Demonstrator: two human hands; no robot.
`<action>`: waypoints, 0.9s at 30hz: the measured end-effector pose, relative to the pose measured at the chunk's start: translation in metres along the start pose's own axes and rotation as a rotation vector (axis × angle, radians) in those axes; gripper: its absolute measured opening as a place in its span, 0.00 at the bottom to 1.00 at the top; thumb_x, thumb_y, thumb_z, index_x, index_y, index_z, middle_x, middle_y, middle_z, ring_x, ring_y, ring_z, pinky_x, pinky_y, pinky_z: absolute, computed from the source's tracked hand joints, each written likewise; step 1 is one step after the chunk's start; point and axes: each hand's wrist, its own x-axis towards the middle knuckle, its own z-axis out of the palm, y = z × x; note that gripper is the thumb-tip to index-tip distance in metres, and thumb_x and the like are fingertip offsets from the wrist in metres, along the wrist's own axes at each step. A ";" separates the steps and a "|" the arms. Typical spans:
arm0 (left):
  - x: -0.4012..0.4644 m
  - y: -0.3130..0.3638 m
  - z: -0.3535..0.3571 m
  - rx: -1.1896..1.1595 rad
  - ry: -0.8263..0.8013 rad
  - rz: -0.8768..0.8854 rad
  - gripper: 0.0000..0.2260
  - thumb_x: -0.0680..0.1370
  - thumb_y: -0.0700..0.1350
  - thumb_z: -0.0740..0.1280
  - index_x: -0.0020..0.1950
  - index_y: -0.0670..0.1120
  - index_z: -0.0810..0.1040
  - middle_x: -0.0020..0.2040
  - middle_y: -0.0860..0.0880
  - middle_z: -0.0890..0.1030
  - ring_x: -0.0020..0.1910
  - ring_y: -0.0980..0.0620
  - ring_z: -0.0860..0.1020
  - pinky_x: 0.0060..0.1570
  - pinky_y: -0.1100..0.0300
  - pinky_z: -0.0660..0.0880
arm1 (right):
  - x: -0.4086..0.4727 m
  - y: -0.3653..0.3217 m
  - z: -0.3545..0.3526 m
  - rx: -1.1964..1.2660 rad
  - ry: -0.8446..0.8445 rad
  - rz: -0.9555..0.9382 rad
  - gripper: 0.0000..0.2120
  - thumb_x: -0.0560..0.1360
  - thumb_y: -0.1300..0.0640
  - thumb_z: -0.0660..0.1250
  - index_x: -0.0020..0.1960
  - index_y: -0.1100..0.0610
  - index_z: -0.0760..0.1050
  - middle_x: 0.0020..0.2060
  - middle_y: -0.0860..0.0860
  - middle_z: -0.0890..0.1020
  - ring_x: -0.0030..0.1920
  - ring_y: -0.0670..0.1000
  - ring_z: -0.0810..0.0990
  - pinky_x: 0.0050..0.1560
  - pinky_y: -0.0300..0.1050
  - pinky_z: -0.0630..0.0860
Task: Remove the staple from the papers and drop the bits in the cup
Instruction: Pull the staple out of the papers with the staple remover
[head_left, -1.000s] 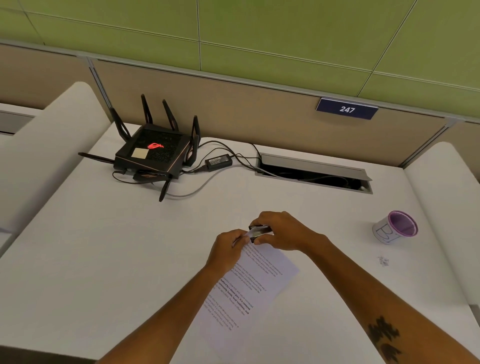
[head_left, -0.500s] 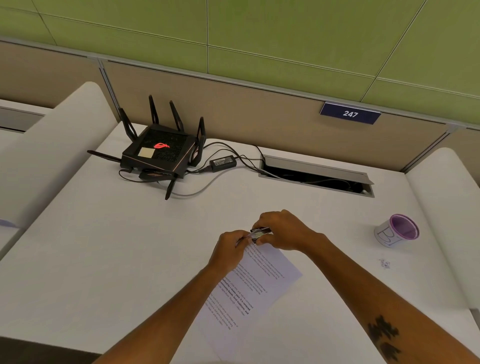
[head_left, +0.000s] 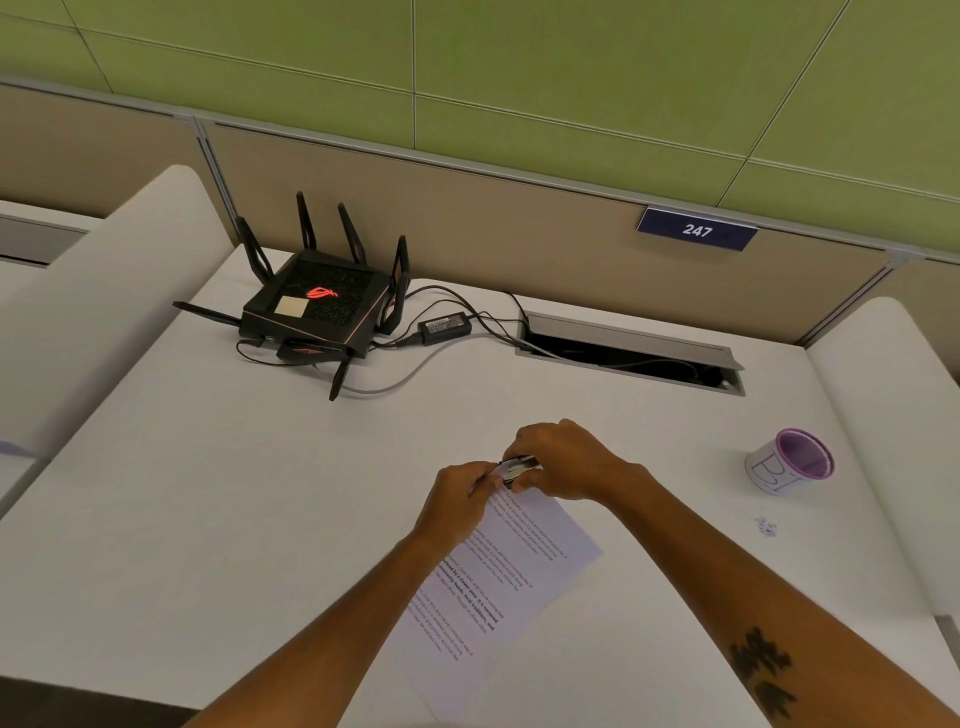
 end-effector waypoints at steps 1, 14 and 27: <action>0.000 0.001 0.000 -0.010 0.000 0.004 0.12 0.84 0.50 0.65 0.57 0.45 0.85 0.48 0.48 0.87 0.44 0.53 0.86 0.43 0.64 0.82 | 0.000 0.000 0.000 -0.001 0.006 -0.004 0.13 0.79 0.45 0.71 0.61 0.47 0.82 0.55 0.45 0.84 0.54 0.47 0.80 0.58 0.46 0.71; -0.008 0.012 -0.011 -0.143 -0.187 -0.046 0.21 0.77 0.63 0.71 0.67 0.58 0.77 0.59 0.55 0.85 0.53 0.54 0.86 0.53 0.57 0.84 | -0.002 -0.007 -0.002 -0.001 0.034 -0.037 0.12 0.81 0.50 0.70 0.61 0.51 0.84 0.52 0.48 0.86 0.49 0.49 0.81 0.49 0.39 0.70; -0.010 0.014 -0.003 -0.074 -0.132 -0.020 0.18 0.80 0.61 0.66 0.60 0.48 0.81 0.51 0.51 0.87 0.47 0.51 0.87 0.46 0.54 0.85 | -0.006 -0.013 -0.008 -0.059 0.005 -0.041 0.08 0.79 0.58 0.71 0.56 0.52 0.86 0.44 0.48 0.84 0.45 0.49 0.81 0.47 0.47 0.81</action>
